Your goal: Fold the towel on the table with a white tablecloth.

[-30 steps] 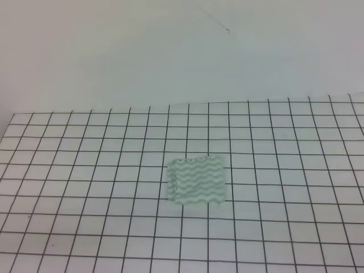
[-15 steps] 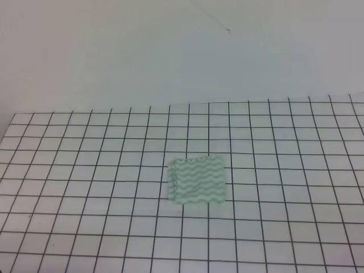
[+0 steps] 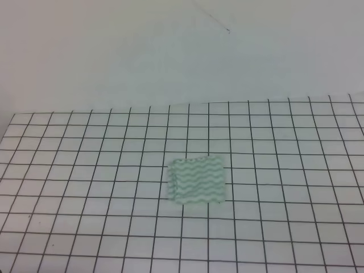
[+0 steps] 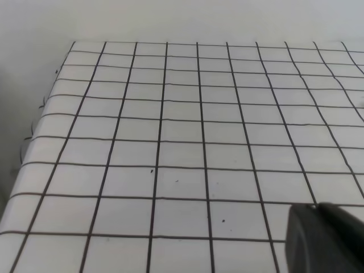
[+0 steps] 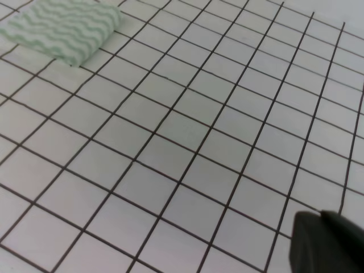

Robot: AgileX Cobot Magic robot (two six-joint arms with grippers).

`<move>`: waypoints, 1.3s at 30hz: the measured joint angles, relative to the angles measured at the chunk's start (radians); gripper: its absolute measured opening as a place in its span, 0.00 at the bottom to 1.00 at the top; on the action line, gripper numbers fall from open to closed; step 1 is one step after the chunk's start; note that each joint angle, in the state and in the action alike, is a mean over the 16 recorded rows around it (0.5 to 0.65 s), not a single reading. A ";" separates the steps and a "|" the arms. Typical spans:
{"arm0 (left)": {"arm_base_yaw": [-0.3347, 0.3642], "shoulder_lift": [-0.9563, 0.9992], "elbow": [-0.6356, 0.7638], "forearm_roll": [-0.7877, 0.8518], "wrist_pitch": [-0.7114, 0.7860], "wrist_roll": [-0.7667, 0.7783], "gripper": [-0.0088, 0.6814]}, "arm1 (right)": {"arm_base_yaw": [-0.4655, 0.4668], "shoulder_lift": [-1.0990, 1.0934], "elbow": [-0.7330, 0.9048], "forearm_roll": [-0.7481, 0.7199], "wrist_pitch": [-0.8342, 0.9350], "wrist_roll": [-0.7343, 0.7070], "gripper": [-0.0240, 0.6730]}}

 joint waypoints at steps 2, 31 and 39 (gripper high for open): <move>0.000 0.000 0.000 0.000 0.000 0.001 0.01 | -0.024 -0.011 0.000 0.000 0.000 0.000 0.03; 0.000 0.000 0.000 0.000 0.000 0.011 0.01 | -0.570 -0.311 0.266 0.103 -0.215 0.001 0.03; 0.000 0.000 0.000 0.000 0.000 0.011 0.01 | -0.570 -0.308 0.269 0.140 -0.185 -0.107 0.03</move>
